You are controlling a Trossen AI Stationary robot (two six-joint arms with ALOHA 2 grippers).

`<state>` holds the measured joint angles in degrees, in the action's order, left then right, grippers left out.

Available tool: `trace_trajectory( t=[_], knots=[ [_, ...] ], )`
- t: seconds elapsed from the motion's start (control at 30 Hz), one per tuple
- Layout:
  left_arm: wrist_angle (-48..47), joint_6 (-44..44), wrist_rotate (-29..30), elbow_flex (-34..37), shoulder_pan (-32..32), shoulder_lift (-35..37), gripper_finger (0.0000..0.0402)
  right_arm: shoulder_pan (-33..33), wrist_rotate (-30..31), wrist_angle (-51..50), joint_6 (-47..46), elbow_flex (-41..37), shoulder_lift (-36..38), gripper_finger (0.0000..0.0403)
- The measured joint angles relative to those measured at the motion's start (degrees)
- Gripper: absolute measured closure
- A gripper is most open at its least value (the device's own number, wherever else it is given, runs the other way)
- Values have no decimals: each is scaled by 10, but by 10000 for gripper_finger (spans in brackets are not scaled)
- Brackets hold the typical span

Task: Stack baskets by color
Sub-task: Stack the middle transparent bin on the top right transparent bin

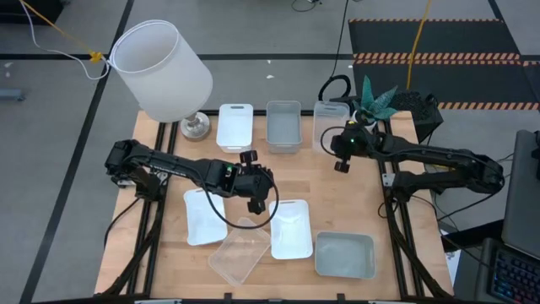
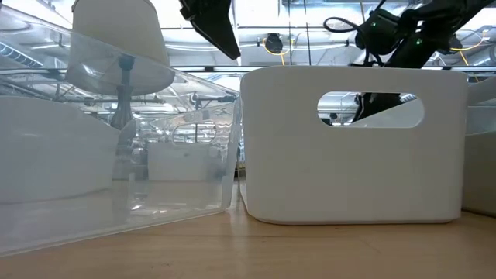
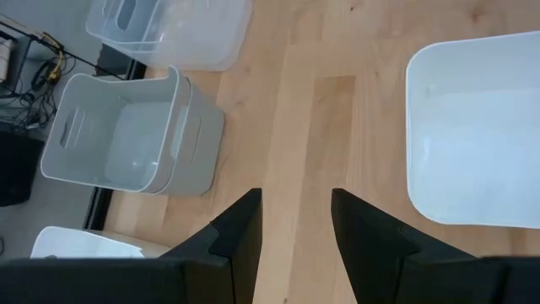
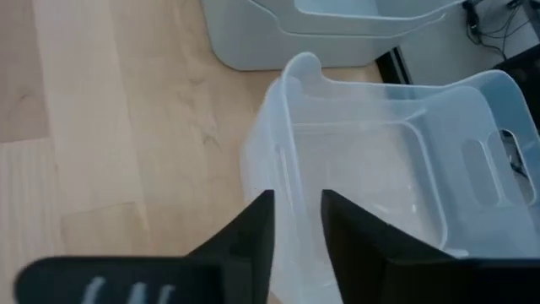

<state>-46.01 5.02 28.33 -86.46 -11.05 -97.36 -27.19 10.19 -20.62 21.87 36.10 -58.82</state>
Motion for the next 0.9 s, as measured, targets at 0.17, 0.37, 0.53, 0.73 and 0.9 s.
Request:
trace_trajectory(
  t=[0.17,0.37,0.53,0.73,0.9],
  knots=[
    [0,0,0,0,0,0,256,-7,-2,2,3,0,-20,362],
    [0,0,0,0,0,0,256,-7,-16,13,27,1,-36,398],
    [0,-2,0,0,0,0,256,-6,-39,12,48,1,-37,399],
    [0,-2,0,0,0,0,256,-6,-45,11,63,1,-37,400],
    [0,-2,0,0,0,0,256,-6,-45,5,95,1,-37,400]
  ],
)
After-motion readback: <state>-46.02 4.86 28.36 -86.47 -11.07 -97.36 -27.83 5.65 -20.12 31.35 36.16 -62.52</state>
